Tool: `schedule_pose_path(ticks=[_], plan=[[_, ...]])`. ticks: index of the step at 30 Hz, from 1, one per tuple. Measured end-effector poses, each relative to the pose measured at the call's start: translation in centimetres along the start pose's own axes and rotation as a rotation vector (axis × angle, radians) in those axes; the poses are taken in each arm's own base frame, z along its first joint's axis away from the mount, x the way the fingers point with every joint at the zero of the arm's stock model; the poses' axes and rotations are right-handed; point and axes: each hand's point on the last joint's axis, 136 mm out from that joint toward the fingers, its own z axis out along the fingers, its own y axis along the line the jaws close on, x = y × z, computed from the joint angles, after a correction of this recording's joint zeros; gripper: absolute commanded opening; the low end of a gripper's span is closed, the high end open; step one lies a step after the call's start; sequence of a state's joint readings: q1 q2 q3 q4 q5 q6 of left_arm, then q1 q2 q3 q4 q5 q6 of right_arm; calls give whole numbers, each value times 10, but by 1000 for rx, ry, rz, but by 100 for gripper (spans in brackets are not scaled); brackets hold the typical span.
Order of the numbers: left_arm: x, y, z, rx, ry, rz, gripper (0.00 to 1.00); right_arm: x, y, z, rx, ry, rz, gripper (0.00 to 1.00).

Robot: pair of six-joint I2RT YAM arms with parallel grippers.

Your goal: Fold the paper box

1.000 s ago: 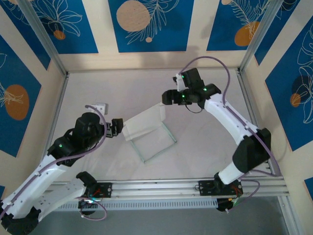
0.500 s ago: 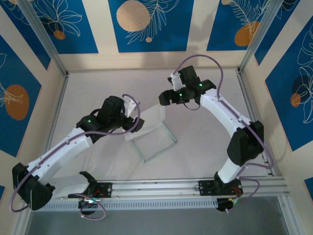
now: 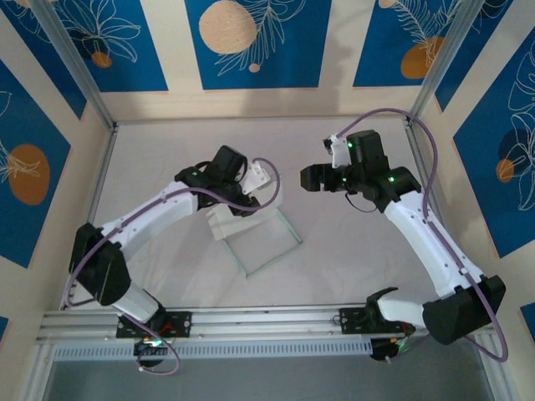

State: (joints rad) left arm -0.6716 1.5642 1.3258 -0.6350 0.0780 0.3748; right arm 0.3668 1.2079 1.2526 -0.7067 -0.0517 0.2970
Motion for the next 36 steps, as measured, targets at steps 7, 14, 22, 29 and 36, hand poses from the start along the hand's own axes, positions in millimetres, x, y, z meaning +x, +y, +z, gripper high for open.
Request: schedule_pose_path(ticks=[7,14,22,29,36], plan=[[-20,-6,12,34,34,149,5,17,-11,-10,22,0,82,74],[-34,-37,16,27,54,437,0,39,-34,-14,64,2,206,73],[-46,-47,23,-56,33,633,0,64,-66,5,51,45,522,66],[-42,-50,26,-64,23,669,0,73,-76,55,-22,183,802,61],[-46,-52,22,-62,2,666,0,65,-66,98,-72,271,894,60]])
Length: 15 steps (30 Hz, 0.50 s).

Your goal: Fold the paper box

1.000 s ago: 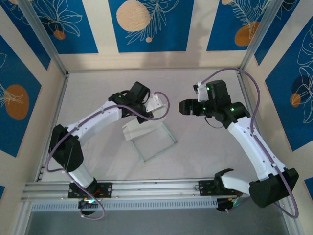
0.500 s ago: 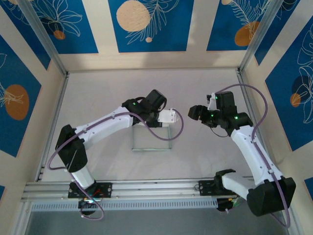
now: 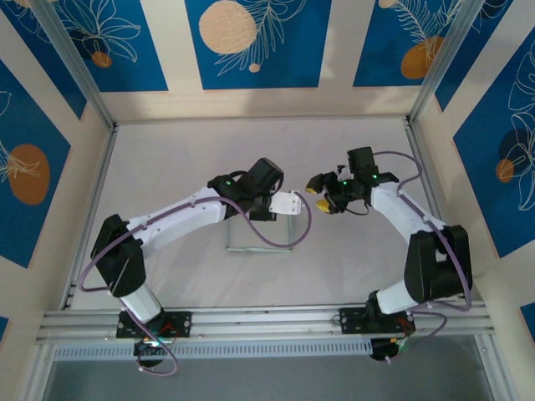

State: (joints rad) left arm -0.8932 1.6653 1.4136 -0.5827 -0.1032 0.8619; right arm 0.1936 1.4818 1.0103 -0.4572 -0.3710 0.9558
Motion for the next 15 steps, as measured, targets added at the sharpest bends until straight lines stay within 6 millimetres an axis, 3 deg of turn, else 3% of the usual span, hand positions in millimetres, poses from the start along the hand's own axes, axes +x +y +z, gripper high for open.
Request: schedule_pose_path(ticks=[5,15], plan=[[-5,3,-8,-6,-32,-26,0,6,19,20,-26,50,-10,59],[-3,8,-8,-16,-35,-90,0,28,22,35,-27,98,12,58]])
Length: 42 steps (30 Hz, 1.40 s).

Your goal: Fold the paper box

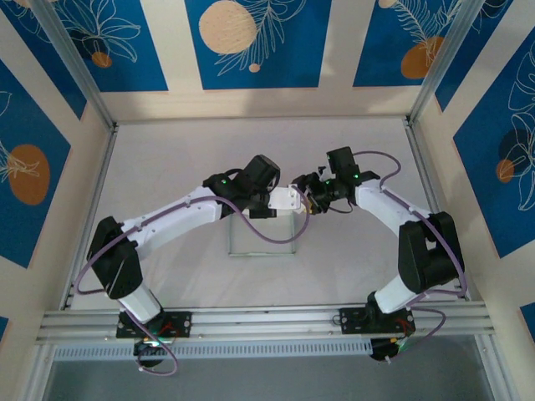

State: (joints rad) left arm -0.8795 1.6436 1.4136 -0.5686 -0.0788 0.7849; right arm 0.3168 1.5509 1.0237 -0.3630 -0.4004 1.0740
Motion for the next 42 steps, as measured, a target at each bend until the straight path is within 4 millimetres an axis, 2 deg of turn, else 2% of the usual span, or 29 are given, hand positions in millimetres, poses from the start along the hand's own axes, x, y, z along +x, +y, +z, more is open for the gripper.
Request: schedule_pose_path(ticks=[9,14,17,20,23,25,27,29,30,32,35,38,42], plan=[[10,-5,4,12,20,-73,0,11,-5,12,44,-39,116,55],[16,-7,-1,9,24,-120,0,17,-2,19,60,-62,165,54],[20,-10,-3,8,26,-141,0,17,0,21,80,-80,164,54],[19,-10,-3,4,14,-142,0,13,-1,15,102,-109,114,58],[12,-10,-3,10,-19,-137,0,-4,0,-10,86,-174,7,65],[10,-10,-3,16,-34,-138,0,-21,-1,-38,59,-250,-66,67],[10,-10,-3,30,-45,-146,0,-41,-6,-73,34,-366,-143,66],[11,-10,-5,47,-53,-155,0,-49,-12,-97,31,-458,-230,66],[11,-9,-6,54,-55,-159,0,-46,-12,-102,26,-485,-296,66],[11,-7,-8,63,-63,-168,0,-31,-10,-103,1,-513,-483,61],[11,-4,-13,84,-77,-183,0,0,-14,-93,-25,-507,-754,54],[9,3,-22,106,-98,-204,0,20,-14,-84,-28,-485,-1020,57],[7,14,-30,119,-135,-229,0,26,-10,-81,-27,-495,-1281,66]])
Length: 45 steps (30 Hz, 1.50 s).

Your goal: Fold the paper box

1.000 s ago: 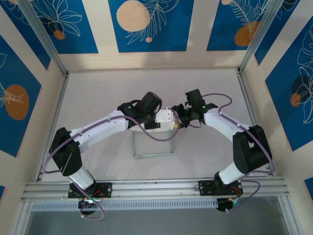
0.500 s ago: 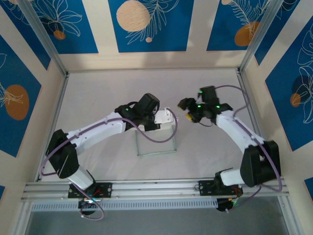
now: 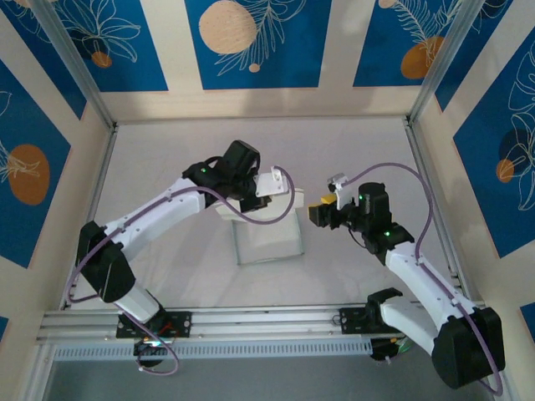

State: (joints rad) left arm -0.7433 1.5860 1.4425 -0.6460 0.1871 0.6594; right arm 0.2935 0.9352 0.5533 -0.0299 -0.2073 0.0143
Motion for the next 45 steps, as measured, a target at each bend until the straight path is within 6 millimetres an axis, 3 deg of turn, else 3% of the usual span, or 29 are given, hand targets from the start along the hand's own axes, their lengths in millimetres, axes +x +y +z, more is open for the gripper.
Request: schedule_pose_path(ticks=[10,13,16,20,27,36,45], plan=[[-3,-11,-2,72,-33,-17,0,3,26,25,-168,32,-392,71],[-4,-12,-2,81,-39,-18,0,-9,25,31,-167,26,-471,65],[-4,-13,-2,87,-43,-19,0,-15,22,36,-167,35,-517,51],[-4,-13,-2,87,-43,-25,0,-12,26,41,-193,61,-541,30],[-5,-13,-2,85,-44,-39,0,-4,31,43,-212,85,-541,31],[-4,-11,-3,81,-44,-42,0,13,14,40,-180,129,-496,32],[-4,-11,-5,75,-48,-41,0,16,17,40,-196,135,-464,11]])
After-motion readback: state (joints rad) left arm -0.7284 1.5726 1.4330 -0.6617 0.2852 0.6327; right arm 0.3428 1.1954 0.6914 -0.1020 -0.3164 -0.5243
